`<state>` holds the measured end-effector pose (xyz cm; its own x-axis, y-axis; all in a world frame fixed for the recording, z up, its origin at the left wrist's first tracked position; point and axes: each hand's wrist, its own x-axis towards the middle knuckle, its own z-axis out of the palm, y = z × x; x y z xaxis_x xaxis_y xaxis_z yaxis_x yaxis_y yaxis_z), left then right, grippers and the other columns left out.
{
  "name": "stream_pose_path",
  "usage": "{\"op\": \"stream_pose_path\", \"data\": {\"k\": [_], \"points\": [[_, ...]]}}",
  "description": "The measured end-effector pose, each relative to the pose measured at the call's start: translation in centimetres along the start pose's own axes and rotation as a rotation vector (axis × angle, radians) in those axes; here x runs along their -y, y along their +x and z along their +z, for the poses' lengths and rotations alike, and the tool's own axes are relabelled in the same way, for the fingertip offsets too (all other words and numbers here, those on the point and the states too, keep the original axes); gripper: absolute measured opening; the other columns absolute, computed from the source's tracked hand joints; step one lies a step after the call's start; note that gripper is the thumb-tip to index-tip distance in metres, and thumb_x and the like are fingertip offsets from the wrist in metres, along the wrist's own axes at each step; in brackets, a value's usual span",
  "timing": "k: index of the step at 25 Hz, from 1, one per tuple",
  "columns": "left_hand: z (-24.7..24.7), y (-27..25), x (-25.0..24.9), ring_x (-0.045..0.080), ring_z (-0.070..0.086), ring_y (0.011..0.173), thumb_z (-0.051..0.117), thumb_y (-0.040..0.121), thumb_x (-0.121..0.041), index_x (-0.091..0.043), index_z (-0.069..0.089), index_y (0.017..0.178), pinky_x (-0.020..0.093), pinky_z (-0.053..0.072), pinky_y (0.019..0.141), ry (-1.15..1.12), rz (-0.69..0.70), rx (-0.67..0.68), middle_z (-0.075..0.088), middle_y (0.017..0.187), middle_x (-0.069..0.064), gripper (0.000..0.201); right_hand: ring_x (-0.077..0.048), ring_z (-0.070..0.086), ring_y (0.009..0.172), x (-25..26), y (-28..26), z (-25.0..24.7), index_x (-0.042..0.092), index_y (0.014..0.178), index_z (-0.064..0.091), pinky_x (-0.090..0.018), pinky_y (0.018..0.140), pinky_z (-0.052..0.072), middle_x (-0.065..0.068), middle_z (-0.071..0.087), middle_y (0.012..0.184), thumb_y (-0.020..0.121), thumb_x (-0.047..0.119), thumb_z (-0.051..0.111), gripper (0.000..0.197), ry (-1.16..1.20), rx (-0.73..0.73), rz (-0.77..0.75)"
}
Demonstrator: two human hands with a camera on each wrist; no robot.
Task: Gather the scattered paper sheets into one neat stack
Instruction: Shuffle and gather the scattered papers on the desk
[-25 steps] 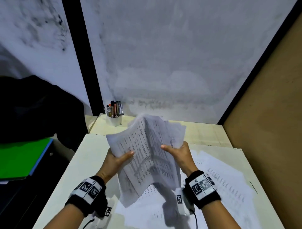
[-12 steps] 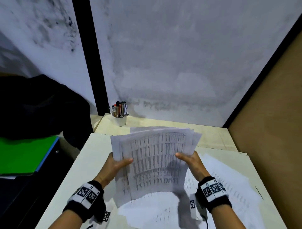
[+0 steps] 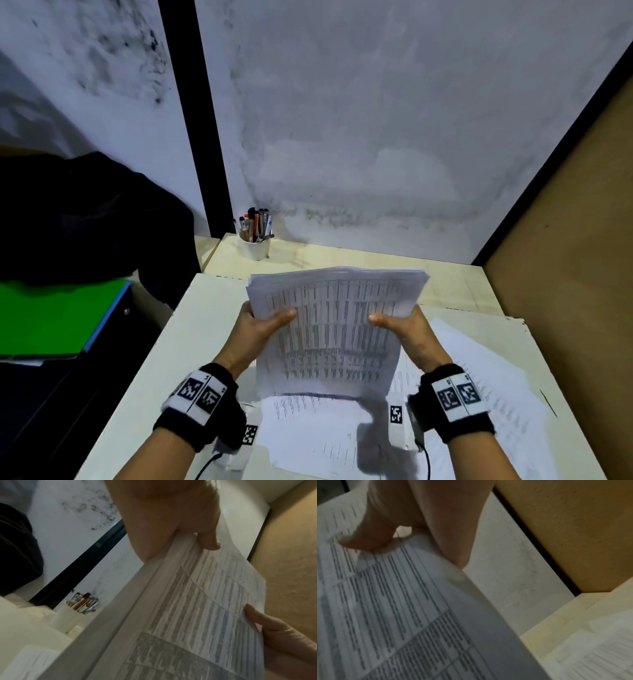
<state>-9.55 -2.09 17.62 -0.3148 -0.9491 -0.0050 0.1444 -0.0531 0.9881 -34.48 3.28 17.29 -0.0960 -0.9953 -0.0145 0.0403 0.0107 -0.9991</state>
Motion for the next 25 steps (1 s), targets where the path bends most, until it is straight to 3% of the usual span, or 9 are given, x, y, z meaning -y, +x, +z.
{"op": "stream_pose_path", "data": {"k": [4,10,14,16,18,19,20,22,25], "points": [[-0.2,-0.6,-1.1,-0.001,0.069,0.075,0.082,0.031,-0.063,-0.034,0.076,0.075,0.012,0.052,0.064,-0.010,0.085,0.092,0.075,0.076,-0.017,0.053,-0.009,0.071,0.077,0.1,-0.9,-0.9,0.017,0.084,0.069,-0.019,0.067,0.055,0.004,0.076,0.076,0.037,0.037,0.085,0.053,0.007,-0.040,-0.023],[1.0,-0.9,0.8,0.011,0.071,0.078,0.085,0.022,-0.061,-0.021,0.069,0.084,0.021,0.056,0.065,0.011,-0.029,0.097,0.077,0.078,-0.007,0.075,-0.008,0.071,0.081,-1.3,-1.4,0.3,0.019,0.090,0.068,-0.021,0.070,0.055,0.007,0.077,0.081,0.042,0.035,0.083,0.053,0.012,-0.081,-0.002],[0.9,-0.4,-0.8,0.009,0.071,0.072,0.084,0.031,-0.058,-0.026,0.075,0.075,0.022,0.057,0.063,-0.008,0.054,0.111,0.076,0.075,-0.007,0.056,-0.011,0.071,0.079,-0.7,-1.4,-0.1,0.019,0.085,0.070,-0.024,0.069,0.057,0.003,0.076,0.080,0.058,0.011,0.076,0.028,0.116,-0.115,-0.072],[0.2,-0.4,-0.9,0.006,0.069,0.072,0.083,0.032,-0.060,-0.030,0.077,0.076,0.019,0.056,0.064,-0.015,0.080,0.106,0.076,0.074,-0.010,0.054,-0.014,0.070,0.082,-1.5,-1.5,-0.7,0.020,0.085,0.072,-0.026,0.072,0.057,0.002,0.076,0.082,0.051,0.022,0.083,0.035,0.099,-0.099,-0.003],[-0.1,-0.7,0.2,0.004,0.069,0.071,0.084,0.028,-0.061,-0.028,0.076,0.075,0.019,0.055,0.064,-0.031,0.035,0.068,0.075,0.073,-0.010,0.058,-0.018,0.069,0.092,-3.0,-1.7,-0.4,0.018,0.097,0.068,-0.036,0.086,0.056,-0.001,0.076,0.092,0.040,0.043,0.088,0.066,0.048,-0.094,0.118],[-0.1,-0.9,0.8,0.004,0.069,0.071,0.084,0.025,-0.060,-0.024,0.074,0.075,0.019,0.056,0.064,-0.025,-0.001,0.045,0.075,0.073,-0.010,0.062,-0.021,0.068,0.098,-3.6,-1.8,0.0,0.016,0.103,0.064,-0.042,0.093,0.052,-0.002,0.074,0.097,0.041,0.045,0.089,0.073,0.037,-0.109,0.163],[0.0,-1.1,1.5,0.004,0.068,0.072,0.086,0.025,-0.057,-0.022,0.071,0.078,0.020,0.056,0.064,-0.013,-0.031,0.018,0.075,0.072,-0.009,0.064,-0.022,0.066,0.101,-4.0,-1.9,0.3,0.017,0.104,0.063,-0.045,0.096,0.049,-0.002,0.073,0.099,0.049,0.040,0.088,0.065,0.035,-0.124,0.189],[-0.1,-0.9,2.7,0.006,0.068,0.073,0.086,0.042,-0.037,-0.020,0.066,0.083,0.020,0.056,0.062,-0.011,-0.066,-0.024,0.075,0.072,-0.009,0.049,-0.021,0.066,0.097,-4.0,-1.8,0.9,0.022,0.096,0.063,-0.041,0.090,0.051,0.002,0.073,0.093,0.070,0.015,0.078,0.031,0.032,-0.145,0.183],[-0.1,-0.8,4.1,0.008,0.066,0.083,0.071,0.076,-0.014,-0.025,0.063,0.088,0.021,0.055,0.069,0.048,-0.138,-0.015,0.074,0.075,-0.012,0.018,-0.010,0.067,0.087,-3.9,-1.4,1.5,0.025,0.090,0.062,-0.029,0.080,0.054,0.004,0.070,0.090,0.082,0.005,0.065,0.022,-0.041,-0.139,0.183]]}}
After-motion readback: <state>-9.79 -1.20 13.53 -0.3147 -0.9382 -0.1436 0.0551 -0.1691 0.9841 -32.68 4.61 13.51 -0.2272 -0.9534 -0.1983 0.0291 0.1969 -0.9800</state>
